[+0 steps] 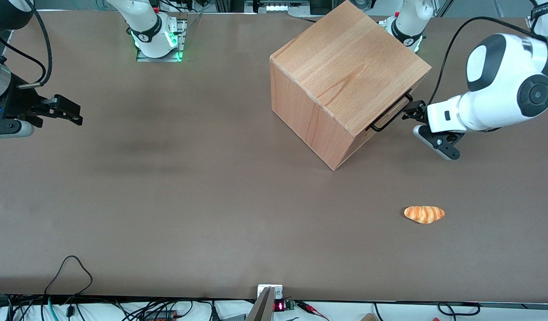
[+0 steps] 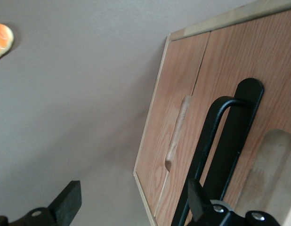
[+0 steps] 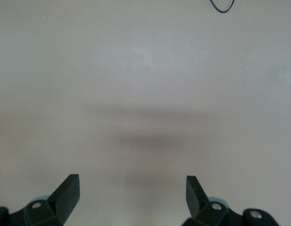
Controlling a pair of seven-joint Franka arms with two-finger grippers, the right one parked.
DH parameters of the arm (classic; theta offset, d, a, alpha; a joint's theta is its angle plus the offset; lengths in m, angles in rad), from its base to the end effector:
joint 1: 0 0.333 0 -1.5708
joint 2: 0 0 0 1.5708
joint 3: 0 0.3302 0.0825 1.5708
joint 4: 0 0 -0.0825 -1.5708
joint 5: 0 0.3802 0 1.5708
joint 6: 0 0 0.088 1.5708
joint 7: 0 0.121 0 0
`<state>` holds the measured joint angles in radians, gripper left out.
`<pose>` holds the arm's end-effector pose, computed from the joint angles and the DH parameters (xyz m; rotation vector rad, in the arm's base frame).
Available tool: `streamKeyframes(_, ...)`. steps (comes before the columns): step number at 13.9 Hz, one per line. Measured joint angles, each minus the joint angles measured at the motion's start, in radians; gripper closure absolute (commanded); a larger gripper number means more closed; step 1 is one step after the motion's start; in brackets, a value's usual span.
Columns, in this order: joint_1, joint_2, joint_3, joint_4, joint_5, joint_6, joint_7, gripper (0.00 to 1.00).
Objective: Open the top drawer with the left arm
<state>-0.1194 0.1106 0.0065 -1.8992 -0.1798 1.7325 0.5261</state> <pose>0.5443 -0.0807 0.4262 2.7740 -0.8355 -0.3441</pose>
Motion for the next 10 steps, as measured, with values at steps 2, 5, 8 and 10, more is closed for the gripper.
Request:
streamKeyframes(2,0.000,0.001,0.000,-0.013,-0.002,0.002,0.014,0.00)
streamKeyframes(5,0.000,0.001,-0.002,-0.033,-0.040,0.002,0.030,0.00)
streamKeyframes(8,0.000,0.001,-0.007,-0.041,-0.050,0.002,0.033,0.00)
streamKeyframes(10,0.000,0.001,-0.013,-0.041,-0.052,0.002,0.034,0.00)
